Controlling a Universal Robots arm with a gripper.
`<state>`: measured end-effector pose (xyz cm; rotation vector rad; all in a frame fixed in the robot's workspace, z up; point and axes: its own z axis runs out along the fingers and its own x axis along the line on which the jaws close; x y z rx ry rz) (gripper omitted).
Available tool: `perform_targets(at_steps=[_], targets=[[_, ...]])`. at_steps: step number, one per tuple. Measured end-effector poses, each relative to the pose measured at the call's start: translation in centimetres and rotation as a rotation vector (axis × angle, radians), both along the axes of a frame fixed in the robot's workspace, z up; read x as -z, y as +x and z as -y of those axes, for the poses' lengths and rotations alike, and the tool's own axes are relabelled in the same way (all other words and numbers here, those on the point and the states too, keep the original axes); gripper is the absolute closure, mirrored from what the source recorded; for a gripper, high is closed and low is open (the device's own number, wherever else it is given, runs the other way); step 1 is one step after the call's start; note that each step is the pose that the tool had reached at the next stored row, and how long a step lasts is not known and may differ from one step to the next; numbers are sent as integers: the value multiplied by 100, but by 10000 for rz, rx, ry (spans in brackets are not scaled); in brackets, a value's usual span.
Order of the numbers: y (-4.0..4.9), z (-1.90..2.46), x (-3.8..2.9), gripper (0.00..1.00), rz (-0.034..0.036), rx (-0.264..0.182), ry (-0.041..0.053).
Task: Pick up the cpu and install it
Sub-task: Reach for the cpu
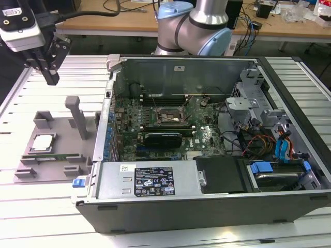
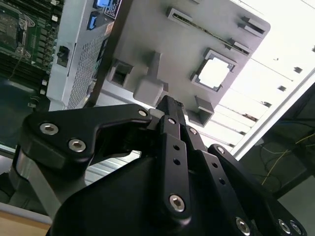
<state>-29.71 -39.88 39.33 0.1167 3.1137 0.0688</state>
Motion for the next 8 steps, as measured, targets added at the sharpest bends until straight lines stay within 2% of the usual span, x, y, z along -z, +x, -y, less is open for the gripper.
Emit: perform_targets(at_steps=[2,8], targets=[[-68,0,0,89,1,0,0],[-182,0,0,89,0,-1,0]])
